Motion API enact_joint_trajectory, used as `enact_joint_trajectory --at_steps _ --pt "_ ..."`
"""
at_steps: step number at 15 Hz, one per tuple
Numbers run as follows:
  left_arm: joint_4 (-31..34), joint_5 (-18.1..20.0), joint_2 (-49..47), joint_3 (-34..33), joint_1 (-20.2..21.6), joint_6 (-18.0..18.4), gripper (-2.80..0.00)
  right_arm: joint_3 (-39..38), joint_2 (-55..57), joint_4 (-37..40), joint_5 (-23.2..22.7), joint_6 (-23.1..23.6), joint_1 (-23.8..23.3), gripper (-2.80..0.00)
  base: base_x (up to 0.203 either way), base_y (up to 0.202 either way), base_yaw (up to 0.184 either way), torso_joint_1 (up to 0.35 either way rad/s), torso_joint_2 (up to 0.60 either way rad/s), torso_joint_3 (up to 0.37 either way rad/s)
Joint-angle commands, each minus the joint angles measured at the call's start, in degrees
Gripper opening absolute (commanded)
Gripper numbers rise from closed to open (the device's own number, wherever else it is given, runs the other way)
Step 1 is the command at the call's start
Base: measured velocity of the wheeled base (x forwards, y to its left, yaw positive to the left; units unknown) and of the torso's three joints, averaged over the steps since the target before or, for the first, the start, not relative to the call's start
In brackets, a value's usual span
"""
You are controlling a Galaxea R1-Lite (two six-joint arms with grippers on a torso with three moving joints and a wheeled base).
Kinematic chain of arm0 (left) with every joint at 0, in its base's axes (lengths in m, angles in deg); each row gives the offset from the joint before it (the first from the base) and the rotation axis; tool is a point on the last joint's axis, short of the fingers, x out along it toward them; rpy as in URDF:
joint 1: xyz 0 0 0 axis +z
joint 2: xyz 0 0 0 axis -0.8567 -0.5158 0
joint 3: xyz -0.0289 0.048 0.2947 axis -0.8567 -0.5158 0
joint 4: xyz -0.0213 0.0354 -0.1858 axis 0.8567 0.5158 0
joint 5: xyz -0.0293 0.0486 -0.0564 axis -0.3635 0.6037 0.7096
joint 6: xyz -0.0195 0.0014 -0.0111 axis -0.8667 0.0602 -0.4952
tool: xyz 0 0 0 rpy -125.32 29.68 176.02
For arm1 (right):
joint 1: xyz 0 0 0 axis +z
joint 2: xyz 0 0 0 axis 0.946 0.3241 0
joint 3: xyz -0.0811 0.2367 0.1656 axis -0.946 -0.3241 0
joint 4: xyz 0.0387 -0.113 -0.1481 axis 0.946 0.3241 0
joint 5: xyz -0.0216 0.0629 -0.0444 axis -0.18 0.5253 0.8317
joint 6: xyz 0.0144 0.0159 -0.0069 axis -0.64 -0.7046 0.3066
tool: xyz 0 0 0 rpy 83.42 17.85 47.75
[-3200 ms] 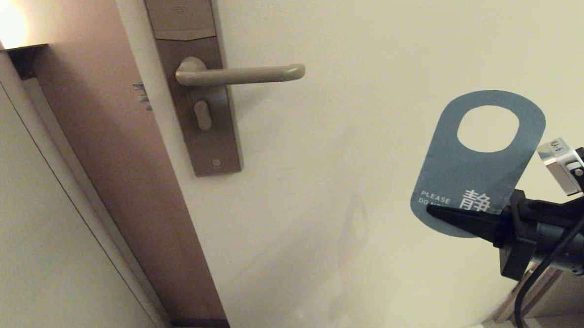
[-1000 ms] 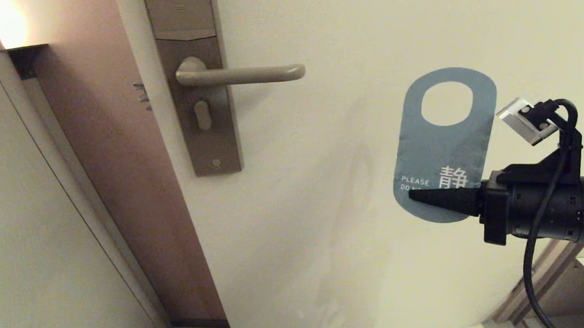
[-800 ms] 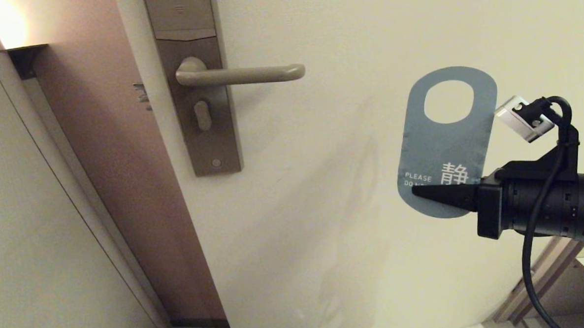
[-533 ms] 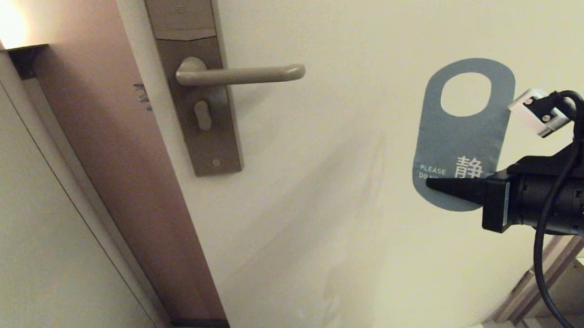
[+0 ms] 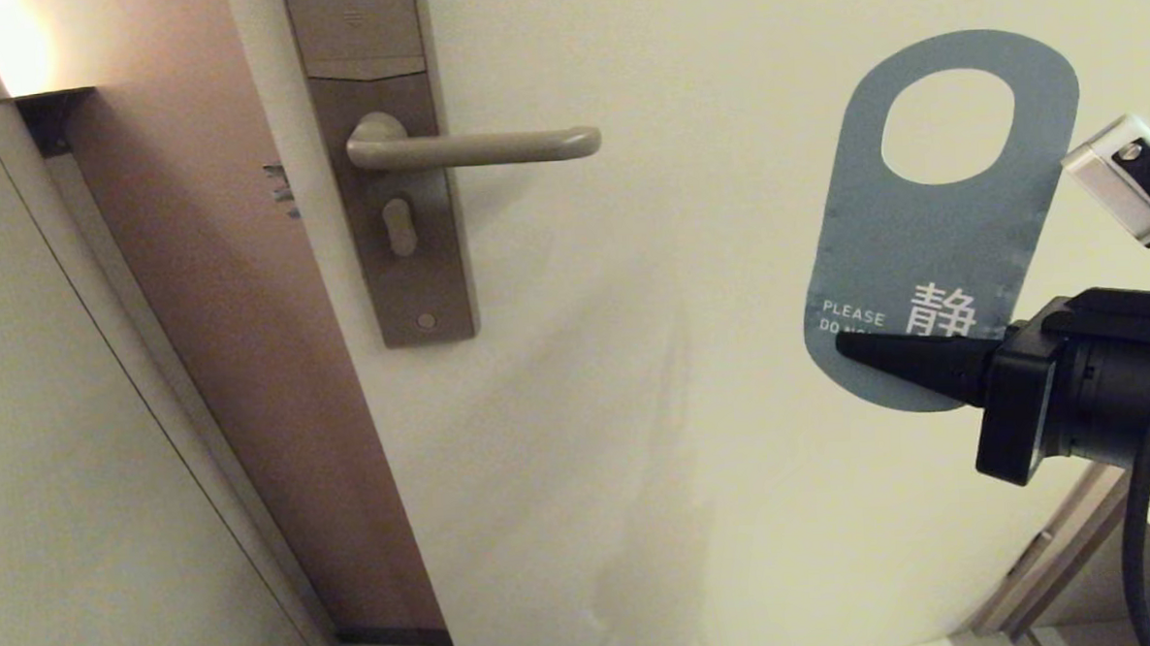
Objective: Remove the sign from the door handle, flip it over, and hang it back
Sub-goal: Hang the sign back with the other side facing out
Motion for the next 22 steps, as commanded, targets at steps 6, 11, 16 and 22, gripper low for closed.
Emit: enact_joint_trajectory --at_steps 6,11,16,22 --pt "0.00 0.01 -0.07 0.07 0.03 0.01 -2.80 0.93 3.95 -4.56 7.47 1.67 8.71 -2.80 0.000 0.000 0.000 0.000 0.00 0.000" --pt "0.00 0.01 -0.07 0.07 0.03 0.01 -2.80 4.05 7.01 -4.63 11.94 -0.12 10.58 -2.80 0.000 0.000 0.000 0.000 0.00 0.000" --pt "0.00 0.01 -0.07 0.07 0.03 0.01 -2.80 7.42 10.67 -4.07 14.50 -0.60 11.76 -2.80 0.000 0.000 0.000 0.000 0.00 0.000" --pt "0.00 0.01 -0.07 0.06 0.03 0.01 -2.80 10.34 15.48 -4.07 19.97 -5.92 13.20 -2.80 0.000 0.000 0.000 0.000 0.00 0.000"
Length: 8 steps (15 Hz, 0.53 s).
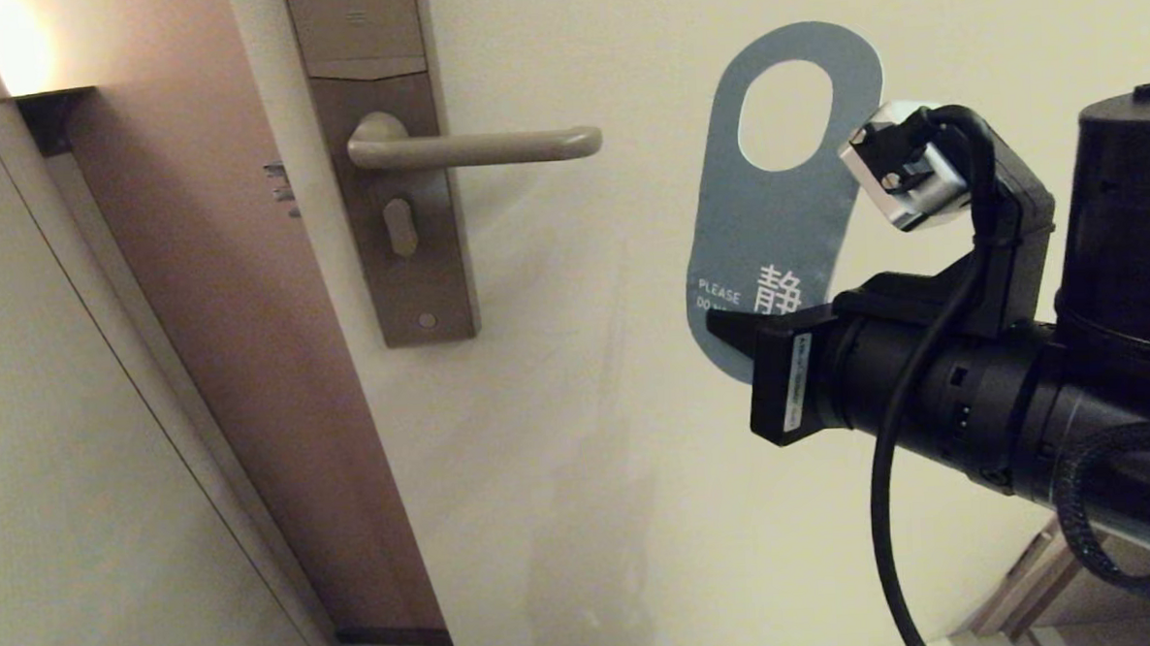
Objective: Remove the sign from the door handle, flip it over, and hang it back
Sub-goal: Hang the sign back with the other side facing out
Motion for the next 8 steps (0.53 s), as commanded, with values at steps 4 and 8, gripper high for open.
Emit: enact_joint_trajectory --at_steps 4,8 --pt "0.00 0.02 -0.07 0.04 0.00 0.01 -2.80 3.45 4.49 -0.15 2.92 -3.15 1.40 -2.80 0.000 0.000 0.000 0.000 0.00 0.000" --pt "0.00 0.02 -0.07 0.04 0.00 0.01 -2.80 6.99 7.52 -0.48 4.56 -3.43 2.16 -2.80 0.000 0.000 0.000 0.000 0.00 0.000"
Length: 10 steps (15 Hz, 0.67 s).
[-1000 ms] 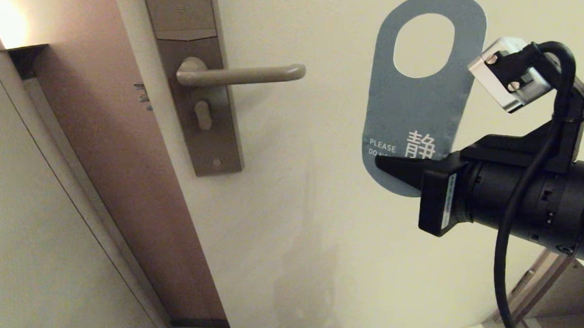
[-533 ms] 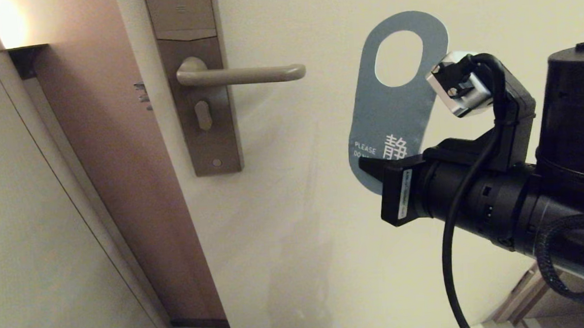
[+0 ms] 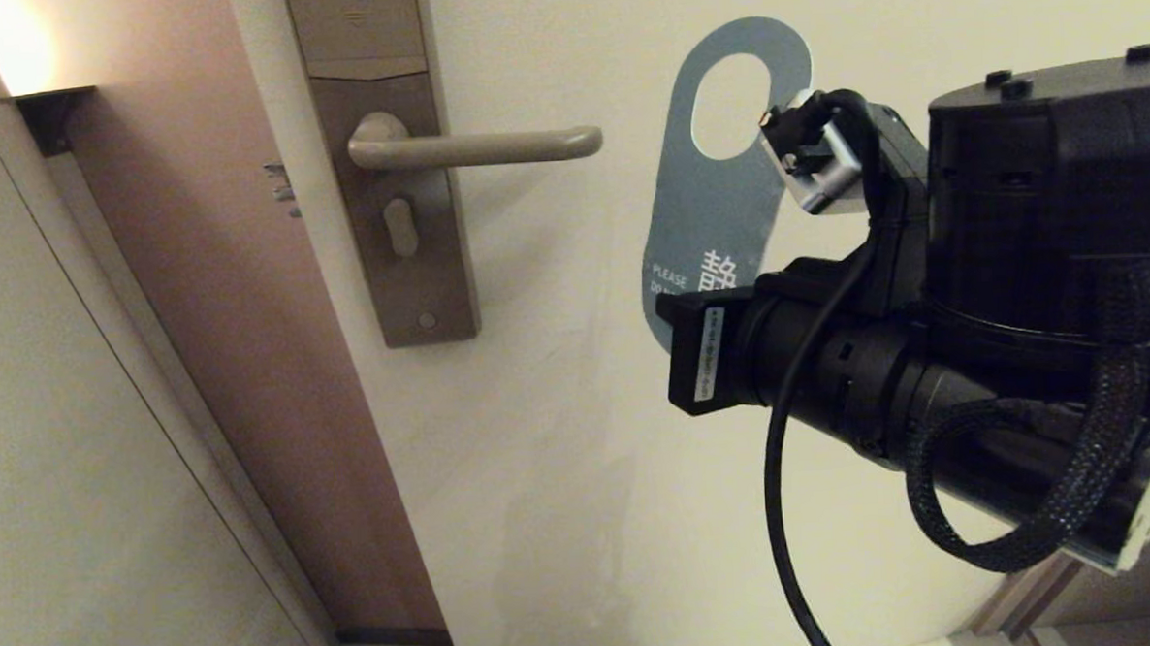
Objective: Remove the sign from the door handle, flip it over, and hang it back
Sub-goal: Hang the sign back with the other side facing out
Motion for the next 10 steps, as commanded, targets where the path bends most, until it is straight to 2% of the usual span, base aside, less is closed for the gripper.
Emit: enact_joint_trajectory --at_steps 1,10 --pt "0.00 0.02 -0.07 0.01 0.00 0.01 -2.80 0.58 1.66 -0.27 0.36 -0.11 0.23 -2.80 0.000 0.000 0.000 0.000 0.00 0.000" --pt "0.00 0.02 -0.07 0.03 0.00 0.01 -2.80 3.38 5.37 -2.47 0.89 0.77 0.23 -2.80 0.000 0.000 0.000 0.000 0.00 0.000"
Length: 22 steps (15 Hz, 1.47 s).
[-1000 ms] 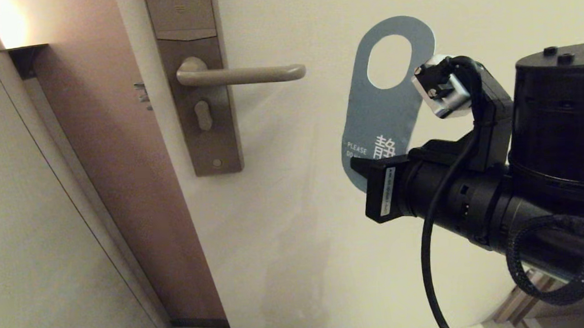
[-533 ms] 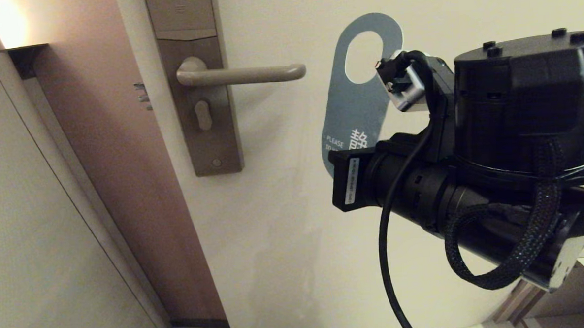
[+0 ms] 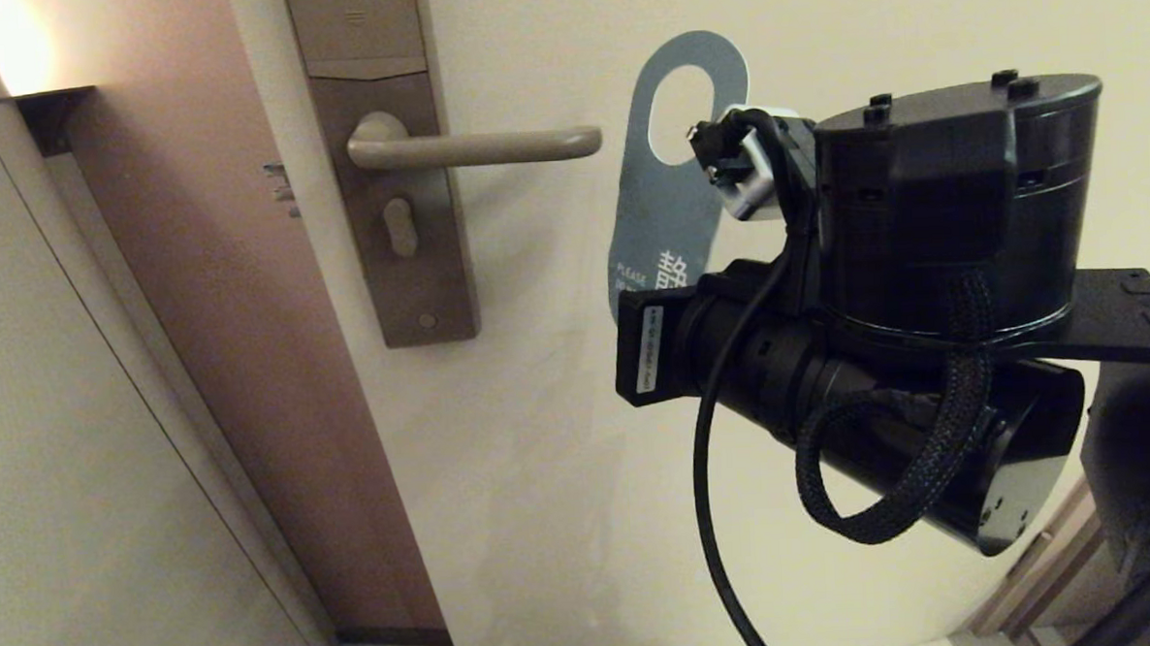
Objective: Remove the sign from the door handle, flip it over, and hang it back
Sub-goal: Hang the sign back with the other side facing out
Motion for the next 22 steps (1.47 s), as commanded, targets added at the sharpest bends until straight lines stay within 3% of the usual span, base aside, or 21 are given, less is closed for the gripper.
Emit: enact_joint_trajectory --at_steps 1,14,22 --pt "0.00 0.00 -0.07 0.04 -0.02 0.02 -2.80 0.51 0.94 -0.54 0.15 0.09 0.02 -2.80 0.000 0.000 0.000 0.000 0.00 0.000" --pt "0.00 0.00 -0.07 0.03 -0.02 0.02 -2.80 5.31 6.32 -0.66 2.55 0.64 -0.07 -2.80 0.000 0.000 0.000 0.000 0.00 0.000" --pt "0.00 0.00 -0.07 0.04 -0.02 0.02 -2.80 7.69 7.91 -0.74 5.14 4.86 0.02 -2.80 0.000 0.000 0.000 0.000 0.00 0.000"
